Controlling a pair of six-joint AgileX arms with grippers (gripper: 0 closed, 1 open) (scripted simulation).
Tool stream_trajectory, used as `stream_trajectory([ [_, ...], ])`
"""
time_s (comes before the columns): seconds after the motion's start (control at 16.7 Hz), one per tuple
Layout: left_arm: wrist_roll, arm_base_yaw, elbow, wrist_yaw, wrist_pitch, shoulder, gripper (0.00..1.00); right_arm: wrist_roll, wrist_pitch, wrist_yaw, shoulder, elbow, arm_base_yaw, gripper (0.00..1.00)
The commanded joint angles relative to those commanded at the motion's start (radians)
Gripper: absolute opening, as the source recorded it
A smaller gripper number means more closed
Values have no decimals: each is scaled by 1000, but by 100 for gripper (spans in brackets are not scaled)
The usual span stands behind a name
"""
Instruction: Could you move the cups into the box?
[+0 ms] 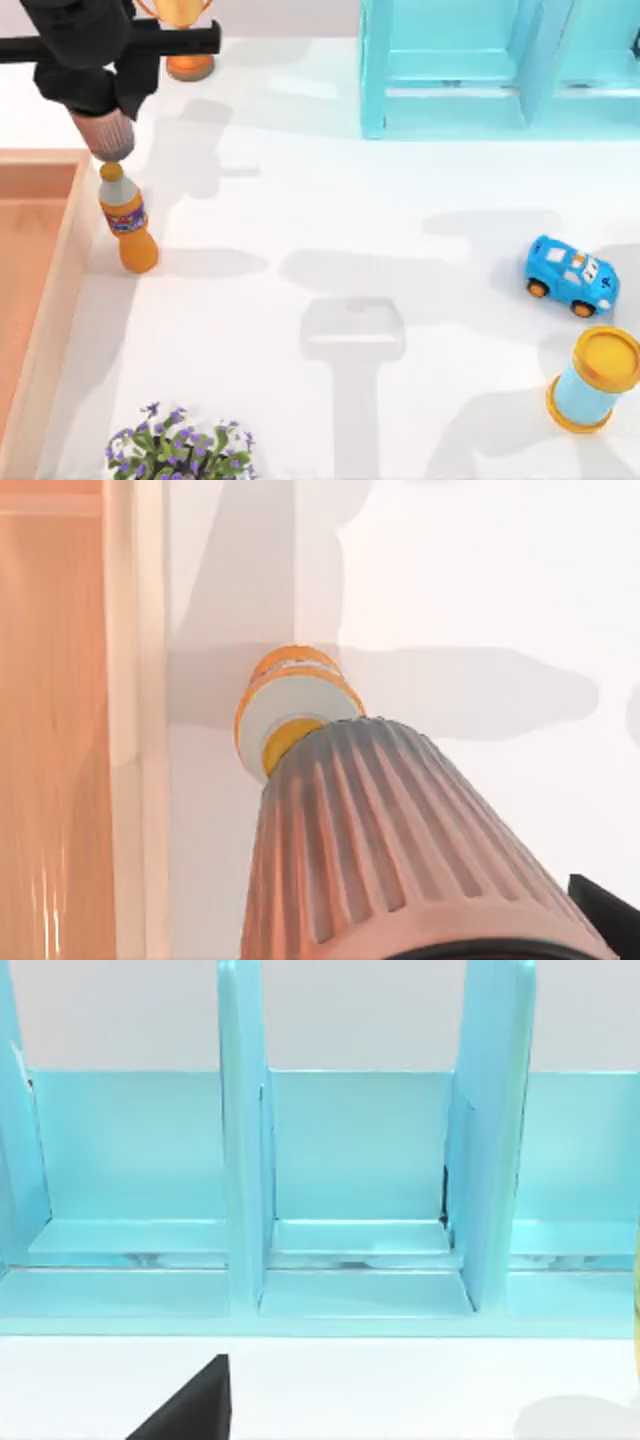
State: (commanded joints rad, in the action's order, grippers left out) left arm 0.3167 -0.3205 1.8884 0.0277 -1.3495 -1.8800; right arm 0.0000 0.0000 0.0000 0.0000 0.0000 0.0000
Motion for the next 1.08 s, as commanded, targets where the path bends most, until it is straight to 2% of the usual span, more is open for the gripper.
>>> stream_trajectory([
  [0.36,-361,331,-124,-65,-49,85,0,0,0,0,0,0,0,100],
  [0.6,-534,513,-213,-108,-77,110,0,0,0,0,0,0,0,100],
  [0.78,-593,579,-249,-125,-86,120,0,0,0,0,0,0,0,100],
  [1.08,-597,578,-248,-122,-85,115,0,0,0,0,0,0,0,100],
])
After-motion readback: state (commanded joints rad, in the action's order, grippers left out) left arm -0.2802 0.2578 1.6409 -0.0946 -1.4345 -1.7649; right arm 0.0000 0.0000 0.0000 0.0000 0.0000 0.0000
